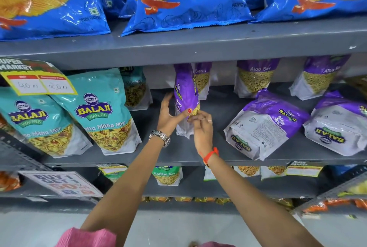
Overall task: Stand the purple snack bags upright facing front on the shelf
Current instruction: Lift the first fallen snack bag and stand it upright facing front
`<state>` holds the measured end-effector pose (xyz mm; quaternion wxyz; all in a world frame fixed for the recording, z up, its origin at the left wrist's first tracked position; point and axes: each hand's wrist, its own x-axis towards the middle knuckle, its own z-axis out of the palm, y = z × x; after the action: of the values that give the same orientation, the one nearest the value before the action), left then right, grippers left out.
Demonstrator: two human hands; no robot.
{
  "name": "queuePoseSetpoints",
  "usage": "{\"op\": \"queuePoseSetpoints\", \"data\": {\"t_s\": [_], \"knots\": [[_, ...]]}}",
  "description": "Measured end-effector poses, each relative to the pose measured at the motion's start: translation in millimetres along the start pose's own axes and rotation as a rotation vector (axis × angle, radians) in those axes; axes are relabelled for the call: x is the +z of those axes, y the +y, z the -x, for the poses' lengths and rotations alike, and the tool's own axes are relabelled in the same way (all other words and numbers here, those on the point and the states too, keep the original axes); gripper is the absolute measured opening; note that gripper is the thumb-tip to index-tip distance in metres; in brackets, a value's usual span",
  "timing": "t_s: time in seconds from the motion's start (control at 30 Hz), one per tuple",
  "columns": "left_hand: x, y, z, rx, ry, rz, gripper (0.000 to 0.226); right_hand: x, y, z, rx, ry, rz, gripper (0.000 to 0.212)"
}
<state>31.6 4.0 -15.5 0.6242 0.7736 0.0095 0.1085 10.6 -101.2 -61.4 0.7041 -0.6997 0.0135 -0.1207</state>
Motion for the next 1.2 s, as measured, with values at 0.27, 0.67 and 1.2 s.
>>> {"op": "queuePoseSetpoints", "data": {"t_s": [0.27,0.67,1.2], "knots": [[-14.8,-0.5,0.9,0.08,0.355,0.042,0.034,-1.5,-5.0,-13.1,-0.066,0.113,0.001,0.023],[-30.8,-8.9,-13.0,0.005,0.651,-0.002,0.018,-2.8,-42.7,-110.3,0.117,0.008,-0.15,0.034],[-33.9,0.3,-39.2,-0.033,0.726,0.13,0.02,-17.9,-33.5,-105.4,0.203,-0.065,-0.247,0.011]]}}
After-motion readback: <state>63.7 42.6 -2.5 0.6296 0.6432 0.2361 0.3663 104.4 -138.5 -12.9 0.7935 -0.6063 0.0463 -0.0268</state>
